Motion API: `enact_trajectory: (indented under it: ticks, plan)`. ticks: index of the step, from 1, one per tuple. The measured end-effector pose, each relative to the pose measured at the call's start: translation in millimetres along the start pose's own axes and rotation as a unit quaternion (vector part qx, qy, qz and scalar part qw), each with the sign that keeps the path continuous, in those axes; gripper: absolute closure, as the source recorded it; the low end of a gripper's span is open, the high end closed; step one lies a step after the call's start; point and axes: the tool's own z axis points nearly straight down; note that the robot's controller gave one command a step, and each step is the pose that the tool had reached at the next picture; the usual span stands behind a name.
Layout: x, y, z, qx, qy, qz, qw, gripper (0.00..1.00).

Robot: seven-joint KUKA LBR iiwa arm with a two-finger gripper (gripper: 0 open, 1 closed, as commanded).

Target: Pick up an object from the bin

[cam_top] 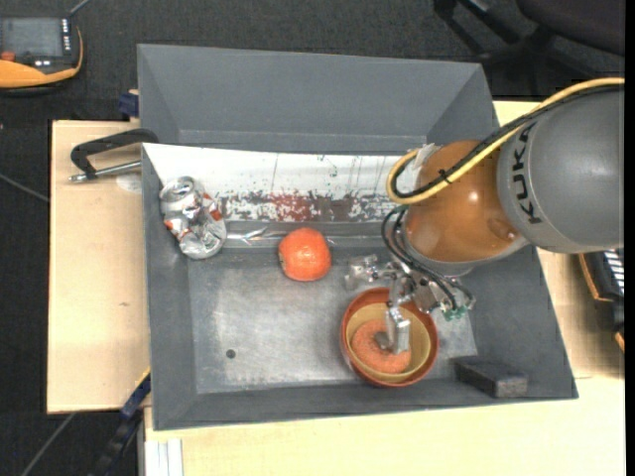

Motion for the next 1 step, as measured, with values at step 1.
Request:
enact_trajectory:
  ticks: [1]
  plan:
    - [32.2,-11.6,-19.4,0.001,-0.002,-0.168,0.9858,0.0]
